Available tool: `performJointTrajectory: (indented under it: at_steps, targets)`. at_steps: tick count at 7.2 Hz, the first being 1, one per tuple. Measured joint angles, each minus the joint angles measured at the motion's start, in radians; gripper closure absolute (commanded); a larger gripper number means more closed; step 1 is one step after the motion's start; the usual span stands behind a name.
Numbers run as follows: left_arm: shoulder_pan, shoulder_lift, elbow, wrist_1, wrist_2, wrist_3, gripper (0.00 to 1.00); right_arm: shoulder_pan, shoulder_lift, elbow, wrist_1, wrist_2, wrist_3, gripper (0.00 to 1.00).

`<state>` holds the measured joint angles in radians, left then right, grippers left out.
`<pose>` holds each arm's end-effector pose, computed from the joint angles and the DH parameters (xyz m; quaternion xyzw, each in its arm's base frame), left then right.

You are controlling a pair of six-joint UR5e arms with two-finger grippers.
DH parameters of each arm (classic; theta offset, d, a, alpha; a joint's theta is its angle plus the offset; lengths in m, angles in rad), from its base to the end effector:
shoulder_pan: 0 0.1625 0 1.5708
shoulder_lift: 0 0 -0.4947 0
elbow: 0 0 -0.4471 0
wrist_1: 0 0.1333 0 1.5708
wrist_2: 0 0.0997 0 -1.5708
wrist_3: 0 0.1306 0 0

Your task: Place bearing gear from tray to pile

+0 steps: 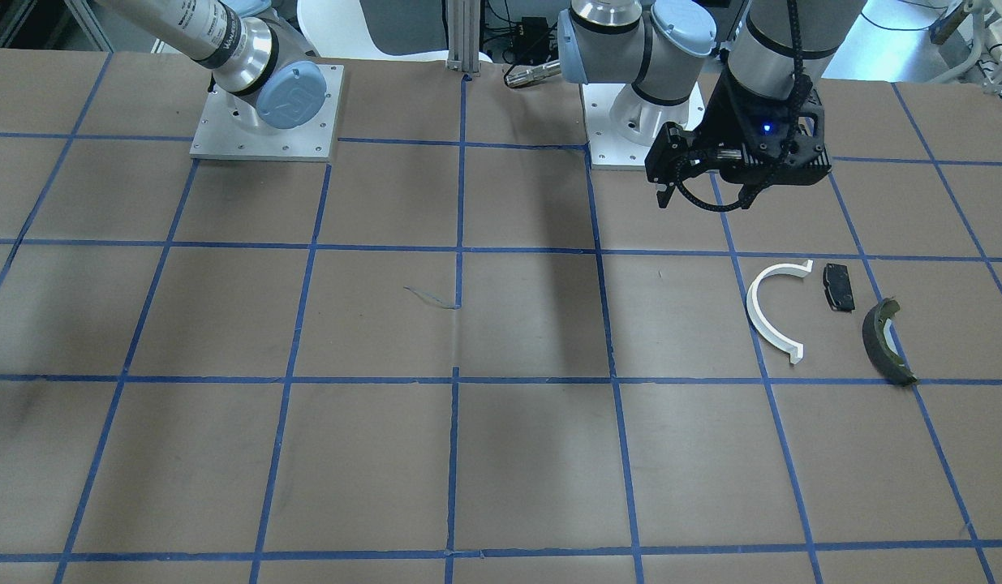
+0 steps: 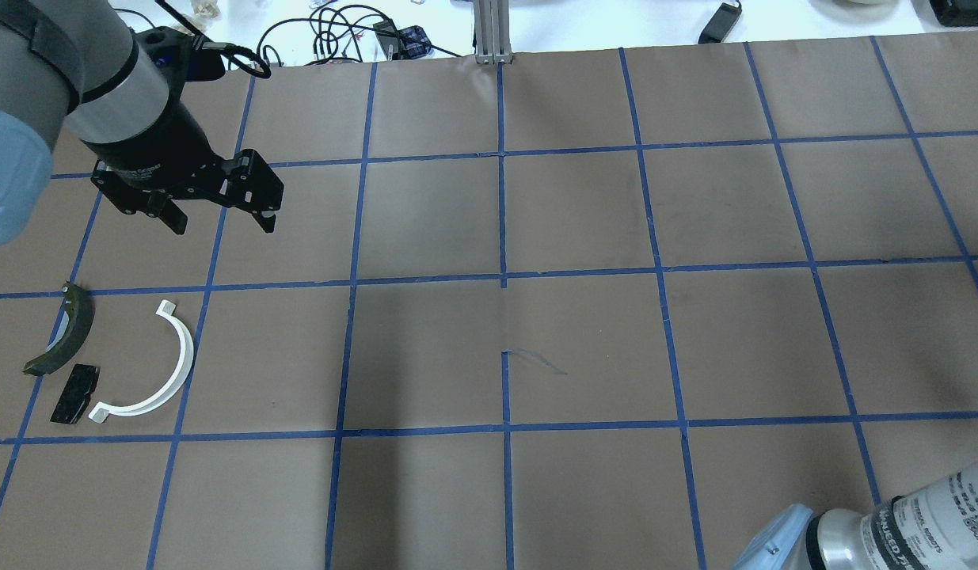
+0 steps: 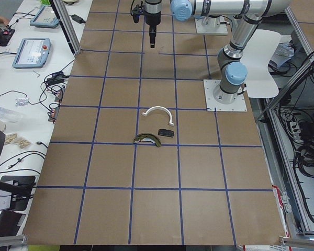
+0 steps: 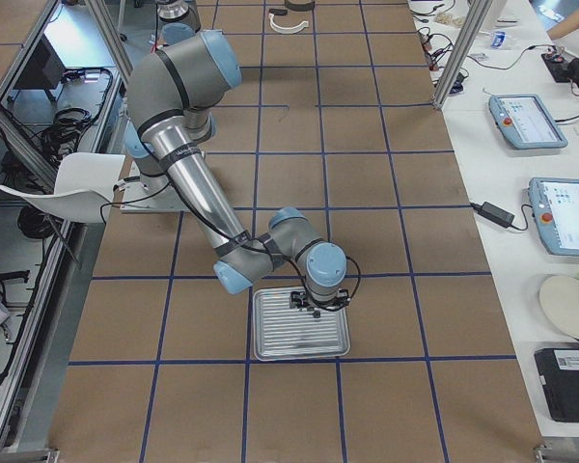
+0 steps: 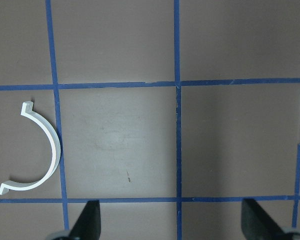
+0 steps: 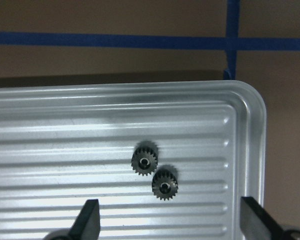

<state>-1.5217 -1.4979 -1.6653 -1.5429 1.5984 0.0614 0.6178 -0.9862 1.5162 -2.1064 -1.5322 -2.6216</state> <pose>-0.1044 -0.5172 0.5163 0.0061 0.9999 -0.0024 0.0140 -0.5387 -0.5525 0.2191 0.7407 -0.6715 0.0182 0.0069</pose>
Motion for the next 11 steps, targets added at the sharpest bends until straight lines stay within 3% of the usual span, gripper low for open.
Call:
performJointTrajectory:
  at_steps: [5,8,9,11]
  targets:
    - [0.000,0.000,-0.002,0.007,0.000,0.000,0.00,-0.010,0.018,0.029,-0.069,-0.004,-0.451,0.08]
    - [0.000,-0.011,-0.001,0.029,0.000,0.000,0.00,-0.010,0.022,0.060,-0.123,-0.008,-0.508,0.13]
    - [0.002,-0.012,-0.001,0.042,0.002,0.000,0.00,-0.010,0.026,0.061,-0.125,-0.008,-0.509,0.17]
    - [0.009,-0.012,-0.002,0.049,0.003,0.001,0.00,-0.011,0.035,0.061,-0.125,-0.008,-0.508,0.38]
